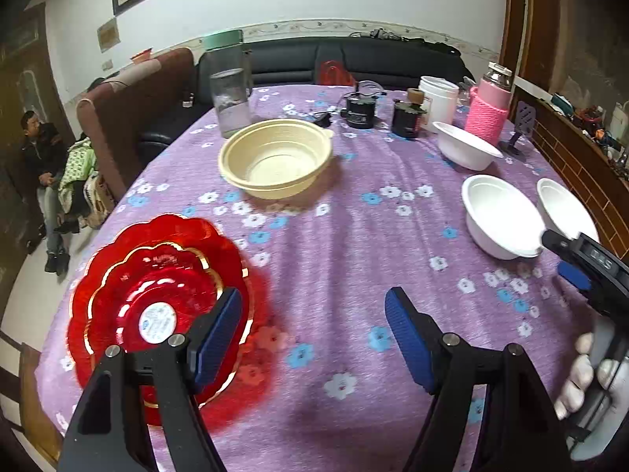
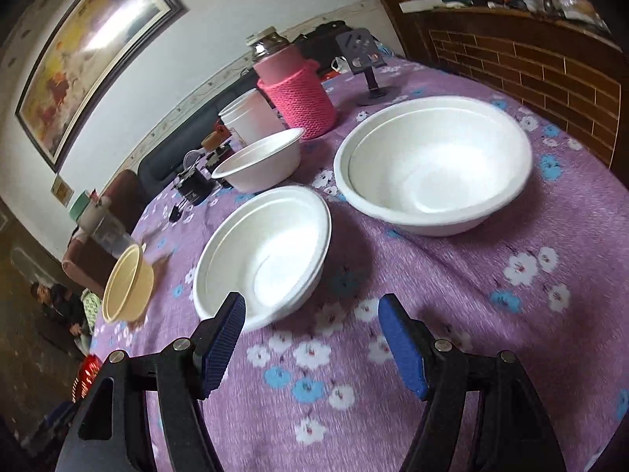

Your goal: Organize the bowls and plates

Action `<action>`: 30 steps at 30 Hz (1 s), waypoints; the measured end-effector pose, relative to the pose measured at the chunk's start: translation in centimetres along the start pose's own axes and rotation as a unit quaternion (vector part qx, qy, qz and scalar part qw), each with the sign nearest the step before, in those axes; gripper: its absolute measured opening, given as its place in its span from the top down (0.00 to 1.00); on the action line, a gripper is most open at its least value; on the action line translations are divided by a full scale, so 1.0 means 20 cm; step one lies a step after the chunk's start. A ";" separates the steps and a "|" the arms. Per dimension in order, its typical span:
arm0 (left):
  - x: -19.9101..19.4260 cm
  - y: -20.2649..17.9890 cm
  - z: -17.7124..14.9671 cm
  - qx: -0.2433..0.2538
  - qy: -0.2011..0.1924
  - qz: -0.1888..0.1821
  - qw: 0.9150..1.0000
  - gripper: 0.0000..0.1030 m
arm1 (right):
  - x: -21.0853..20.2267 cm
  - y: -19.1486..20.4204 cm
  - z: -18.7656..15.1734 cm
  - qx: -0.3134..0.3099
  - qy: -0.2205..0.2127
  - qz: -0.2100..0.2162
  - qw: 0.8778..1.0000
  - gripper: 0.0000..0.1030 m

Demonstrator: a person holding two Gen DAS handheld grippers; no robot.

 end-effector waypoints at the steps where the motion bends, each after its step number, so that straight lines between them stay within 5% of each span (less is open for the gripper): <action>1: 0.00 -0.02 0.02 0.003 0.002 -0.006 1.000 0.28 | 0.02 0.00 0.01 0.002 0.004 0.003 1.000 0.28; 10: 0.10 -0.25 0.26 0.010 0.028 -0.096 0.995 0.28 | 0.14 0.03 0.11 -0.012 -0.008 -0.002 1.000 0.28; 15: 0.24 -0.44 0.39 0.008 0.023 -0.149 0.989 0.28 | 0.15 -0.02 0.12 -0.003 -0.008 -0.006 1.000 0.38; 21: 0.52 -0.61 0.55 -0.008 0.084 -0.195 0.977 0.31 | 0.16 -0.02 0.13 -0.015 -0.005 -0.010 1.000 0.54; 30: 0.72 -0.76 0.55 0.023 0.141 -0.211 0.967 0.77 | 0.20 -0.03 0.14 -0.016 0.013 -0.005 1.000 0.59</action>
Point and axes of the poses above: each gripper's, at about its wrist camera, not at the fingertips, and x roughly the way its jaws point, y to its left, z to its top, the point moved 3 cm from there along x, roughly the way its jaws point, and after that the axes turned 13 degrees about y, right-handed, at the moved point
